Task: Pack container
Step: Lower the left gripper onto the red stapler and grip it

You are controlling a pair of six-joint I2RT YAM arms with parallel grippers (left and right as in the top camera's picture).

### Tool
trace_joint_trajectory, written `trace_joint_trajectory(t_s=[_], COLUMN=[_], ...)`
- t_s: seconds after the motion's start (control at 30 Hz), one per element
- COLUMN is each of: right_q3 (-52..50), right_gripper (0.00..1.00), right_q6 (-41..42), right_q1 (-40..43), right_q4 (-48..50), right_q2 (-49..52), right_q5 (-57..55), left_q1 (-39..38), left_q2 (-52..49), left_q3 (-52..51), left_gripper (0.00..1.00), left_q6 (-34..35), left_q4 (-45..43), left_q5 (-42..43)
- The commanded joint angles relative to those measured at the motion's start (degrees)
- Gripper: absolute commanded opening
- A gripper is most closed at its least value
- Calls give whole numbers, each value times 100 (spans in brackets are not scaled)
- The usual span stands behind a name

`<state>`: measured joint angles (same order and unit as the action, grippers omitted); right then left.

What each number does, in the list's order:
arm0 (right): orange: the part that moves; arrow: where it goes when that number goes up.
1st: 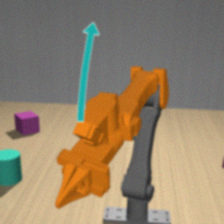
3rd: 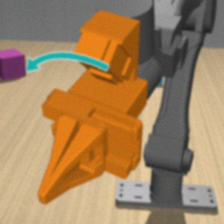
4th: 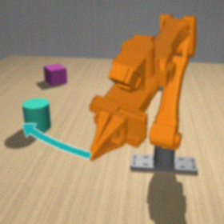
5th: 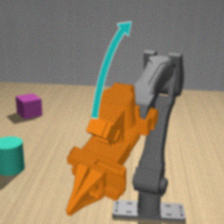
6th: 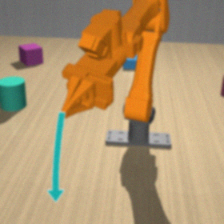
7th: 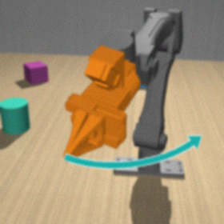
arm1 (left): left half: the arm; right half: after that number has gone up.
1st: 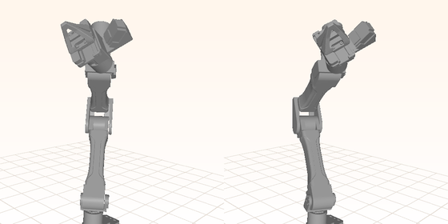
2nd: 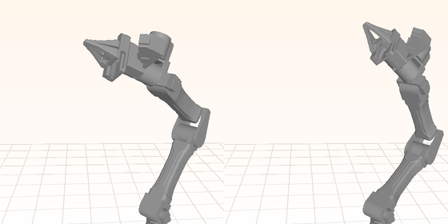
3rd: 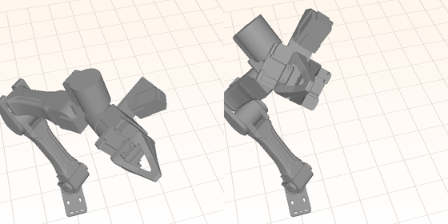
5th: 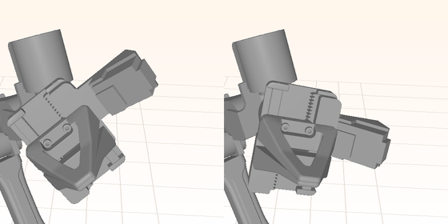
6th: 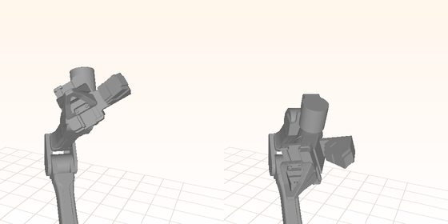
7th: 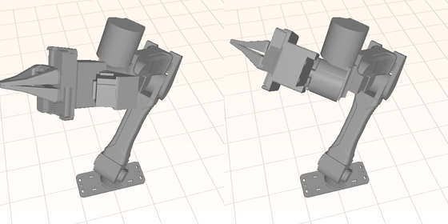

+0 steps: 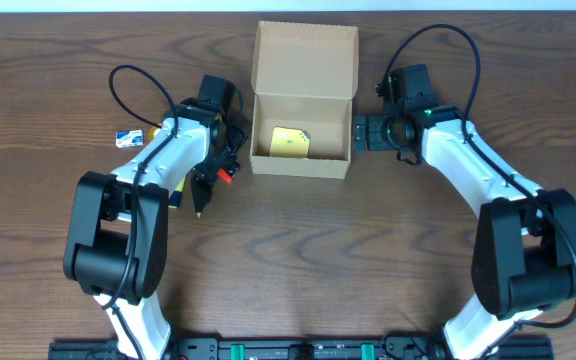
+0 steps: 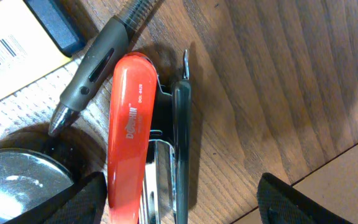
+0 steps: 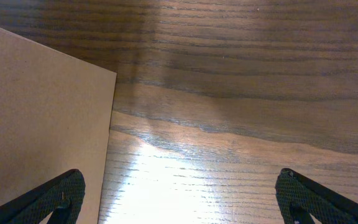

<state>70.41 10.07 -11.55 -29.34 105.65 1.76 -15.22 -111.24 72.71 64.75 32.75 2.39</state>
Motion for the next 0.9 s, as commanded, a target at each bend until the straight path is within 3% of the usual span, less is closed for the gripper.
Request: trace_joint_trajectory(t_s=[0.0, 0.37, 0.43, 0.6, 0.87], right_q3=[2, 2, 2, 2, 2], right_gripper=[99, 99, 99, 99, 99], right_q6=[61, 61, 61, 61, 61], right_q1=[28, 26, 28, 28, 26], right_q4=[-2, -2, -4, -4, -4], right_q2=[2, 2, 2, 2, 2], right_q5=[20, 20, 20, 20, 20], left_q1=[-13, -7, -7, -7, -7], left_q2=[-98, -98, -98, -98, -98], left_q3=[-37, -278, -278, -282, -282], left_gripper=[79, 78, 74, 55, 41], left_q6=[63, 212, 212, 212, 190], left_q4=[26, -22, -22, -22, -20], left_q5=[-133, -127, -131, -136, -136])
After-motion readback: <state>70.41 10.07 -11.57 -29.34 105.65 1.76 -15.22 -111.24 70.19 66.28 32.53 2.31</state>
